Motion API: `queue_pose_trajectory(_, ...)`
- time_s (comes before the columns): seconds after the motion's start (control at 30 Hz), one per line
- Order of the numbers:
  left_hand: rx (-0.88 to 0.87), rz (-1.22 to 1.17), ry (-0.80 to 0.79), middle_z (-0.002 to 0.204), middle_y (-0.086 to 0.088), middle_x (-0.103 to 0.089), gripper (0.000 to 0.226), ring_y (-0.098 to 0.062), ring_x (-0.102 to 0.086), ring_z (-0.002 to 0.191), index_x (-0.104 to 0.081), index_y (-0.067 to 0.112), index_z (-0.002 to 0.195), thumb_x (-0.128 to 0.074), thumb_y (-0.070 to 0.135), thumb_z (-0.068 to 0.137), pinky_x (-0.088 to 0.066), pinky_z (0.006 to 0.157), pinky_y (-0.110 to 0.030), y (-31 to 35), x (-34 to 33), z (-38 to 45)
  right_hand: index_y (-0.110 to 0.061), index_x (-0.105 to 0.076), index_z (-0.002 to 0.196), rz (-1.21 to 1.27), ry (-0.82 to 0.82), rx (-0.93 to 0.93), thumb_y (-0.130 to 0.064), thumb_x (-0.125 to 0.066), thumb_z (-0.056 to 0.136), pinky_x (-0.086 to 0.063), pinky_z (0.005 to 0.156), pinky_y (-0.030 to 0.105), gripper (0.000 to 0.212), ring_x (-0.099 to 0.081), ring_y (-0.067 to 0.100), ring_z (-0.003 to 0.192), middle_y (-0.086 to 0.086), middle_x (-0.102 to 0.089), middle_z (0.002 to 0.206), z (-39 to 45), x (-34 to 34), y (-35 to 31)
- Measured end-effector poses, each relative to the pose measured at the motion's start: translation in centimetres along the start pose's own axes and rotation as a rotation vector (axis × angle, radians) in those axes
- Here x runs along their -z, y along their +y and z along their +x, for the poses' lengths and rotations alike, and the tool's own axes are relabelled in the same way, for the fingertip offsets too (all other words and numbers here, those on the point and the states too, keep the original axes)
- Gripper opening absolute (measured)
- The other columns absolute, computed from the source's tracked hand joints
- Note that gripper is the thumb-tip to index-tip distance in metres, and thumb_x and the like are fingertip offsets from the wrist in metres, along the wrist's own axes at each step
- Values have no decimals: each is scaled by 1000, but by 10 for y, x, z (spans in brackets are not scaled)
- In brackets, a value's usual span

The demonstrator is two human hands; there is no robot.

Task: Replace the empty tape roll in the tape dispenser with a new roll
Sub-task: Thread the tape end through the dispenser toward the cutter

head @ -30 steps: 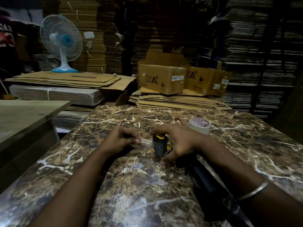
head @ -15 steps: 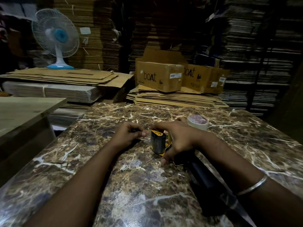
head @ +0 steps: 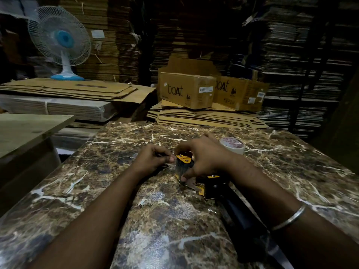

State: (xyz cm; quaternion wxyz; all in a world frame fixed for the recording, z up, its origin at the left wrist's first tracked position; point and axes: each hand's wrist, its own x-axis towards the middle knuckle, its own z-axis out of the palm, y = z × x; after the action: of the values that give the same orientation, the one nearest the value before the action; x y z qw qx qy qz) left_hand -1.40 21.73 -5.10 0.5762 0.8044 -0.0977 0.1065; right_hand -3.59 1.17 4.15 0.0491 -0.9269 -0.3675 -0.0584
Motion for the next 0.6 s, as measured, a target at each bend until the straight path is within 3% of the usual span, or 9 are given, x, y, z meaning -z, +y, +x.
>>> queue_pose_trajectory(0.17, 1, 17, 12, 81, -24, -75, 3, -56, -65, 81, -82, 16, 78, -80, 13, 78, -53, 74, -69, 1, -1, 0, -37, -61, 115, -11, 1, 1, -65, -82, 61, -20, 112, 51, 64, -61, 16, 104, -14, -70, 104, 3, -1, 0)
queue_pose_trajectory(0.23, 28, 17, 27, 76, -17, -76, 8, -42, -68, 68, -81, 16, 76, -80, 9, 79, -56, 62, -54, 6, 0, -2, -37, -61, 112, -14, 1, -3, -66, -78, 65, -22, 112, 52, 58, -60, 15, 98, -14, -67, 99, 5, 1, -1)
queue_pose_trajectory(0.3, 51, 29, 30, 73, -15, -75, 8, -23, -64, 56, -81, 16, 74, -82, 9, 77, -50, 55, -38, 7, 1, -3, -35, -63, 109, -42, 3, -17, -68, -75, 68, -25, 111, 52, 53, -55, 14, 91, -14, -63, 91, 10, 3, -5)
queue_pose_trajectory(0.47, 110, -27, 100, 75, -19, -75, 13, -34, -74, 71, -78, 3, 78, -85, -4, 69, -62, 68, -42, 9, 16, -8, -32, -58, 90, -38, 68, -51, -58, -75, 72, -30, 114, 53, 37, -53, 12, 81, -17, -53, 74, 14, -2, -10)
queue_pose_trajectory(0.6, 123, 51, 124, 71, -16, -72, 20, -20, -67, 59, -76, 1, 77, -89, -3, 62, -55, 53, -31, 11, 26, -12, -30, -64, 97, -9, 89, -69, -58, -76, 72, -26, 117, 53, 39, -56, 12, 83, -16, -59, 78, 11, -5, -7)
